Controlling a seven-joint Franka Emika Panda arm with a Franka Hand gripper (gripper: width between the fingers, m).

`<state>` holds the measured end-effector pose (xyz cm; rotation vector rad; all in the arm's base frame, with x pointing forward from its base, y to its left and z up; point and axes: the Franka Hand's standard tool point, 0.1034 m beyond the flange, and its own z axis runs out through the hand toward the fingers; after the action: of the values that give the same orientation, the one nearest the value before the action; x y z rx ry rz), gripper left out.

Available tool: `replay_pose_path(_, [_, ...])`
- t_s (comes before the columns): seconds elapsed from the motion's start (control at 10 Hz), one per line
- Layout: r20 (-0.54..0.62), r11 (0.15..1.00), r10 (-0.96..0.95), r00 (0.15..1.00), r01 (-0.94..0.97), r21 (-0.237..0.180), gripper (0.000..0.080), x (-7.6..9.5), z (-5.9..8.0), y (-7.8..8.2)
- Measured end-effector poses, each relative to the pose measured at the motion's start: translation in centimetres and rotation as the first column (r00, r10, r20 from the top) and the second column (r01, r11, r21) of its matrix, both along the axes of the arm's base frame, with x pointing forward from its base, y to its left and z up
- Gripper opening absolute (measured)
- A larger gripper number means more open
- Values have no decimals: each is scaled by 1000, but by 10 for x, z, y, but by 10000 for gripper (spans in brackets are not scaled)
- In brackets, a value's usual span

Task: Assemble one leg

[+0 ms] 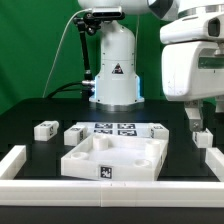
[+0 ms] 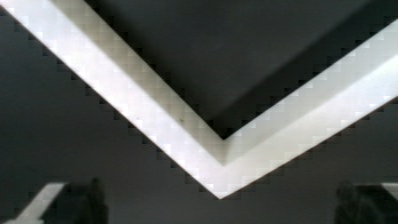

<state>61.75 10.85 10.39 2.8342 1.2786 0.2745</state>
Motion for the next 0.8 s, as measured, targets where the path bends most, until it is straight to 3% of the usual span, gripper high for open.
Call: replay_pose_path(0.8, [0,1000,-1,1000,1,0,650,0,0,0])
